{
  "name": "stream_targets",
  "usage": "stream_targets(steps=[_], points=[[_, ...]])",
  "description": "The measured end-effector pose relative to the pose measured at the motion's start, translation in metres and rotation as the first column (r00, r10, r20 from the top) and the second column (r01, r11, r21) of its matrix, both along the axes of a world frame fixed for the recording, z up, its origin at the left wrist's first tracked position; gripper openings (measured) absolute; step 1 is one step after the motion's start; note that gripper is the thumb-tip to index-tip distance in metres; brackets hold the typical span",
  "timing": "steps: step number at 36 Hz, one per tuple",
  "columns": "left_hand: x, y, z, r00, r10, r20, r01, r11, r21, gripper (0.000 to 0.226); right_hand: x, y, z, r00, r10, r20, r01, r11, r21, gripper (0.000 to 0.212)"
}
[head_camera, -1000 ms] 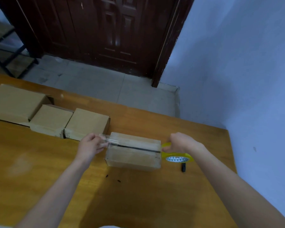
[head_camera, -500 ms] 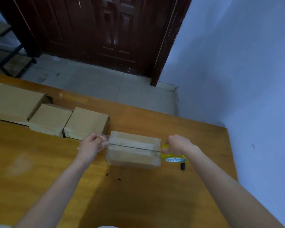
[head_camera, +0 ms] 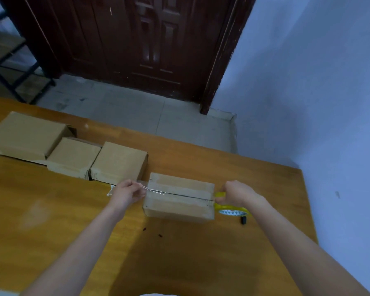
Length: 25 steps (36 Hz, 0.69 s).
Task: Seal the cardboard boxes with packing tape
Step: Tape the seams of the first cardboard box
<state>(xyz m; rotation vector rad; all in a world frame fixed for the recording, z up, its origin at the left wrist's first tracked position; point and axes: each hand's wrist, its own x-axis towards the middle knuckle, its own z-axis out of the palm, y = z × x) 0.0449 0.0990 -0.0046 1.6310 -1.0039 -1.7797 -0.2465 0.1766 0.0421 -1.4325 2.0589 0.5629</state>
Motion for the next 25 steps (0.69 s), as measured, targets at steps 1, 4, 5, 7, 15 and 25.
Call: stream_targets(steps=[1,4,5,7,15,25], points=[[0.0,-0.001,-0.001,1.0,-0.009,0.002,0.009,1.0,-0.005,0.012,0.0,0.0,0.0,1.0,-0.001,0.001,0.001,1.0,-0.001,0.054],[-0.001,-0.002,-0.007,0.999,-0.022,0.024,0.022,1.0,0.002,0.013,-0.001,0.0,-0.003,1.0,-0.007,0.008,0.007,1.0,-0.002,0.053],[-0.001,-0.002,-0.008,0.999,-0.023,0.03,0.023,1.0,0.014,0.015,-0.001,0.0,-0.003,1.0,-0.009,0.01,0.009,1.0,-0.001,0.053],[-0.002,-0.001,-0.011,0.999,-0.035,0.039,0.033,0.999,0.039,0.02,-0.001,0.0,-0.004,1.0,-0.014,0.017,0.014,1.0,0.0,0.054],[-0.012,0.004,-0.014,0.984,-0.109,0.144,0.108,0.994,0.013,0.021,-0.004,0.004,0.0,0.997,-0.008,0.07,0.009,1.0,-0.023,0.053],[-0.02,0.006,-0.029,0.917,-0.16,0.365,0.164,0.986,0.018,0.032,0.005,0.024,0.002,0.993,-0.062,0.102,0.071,0.994,-0.087,0.049]])
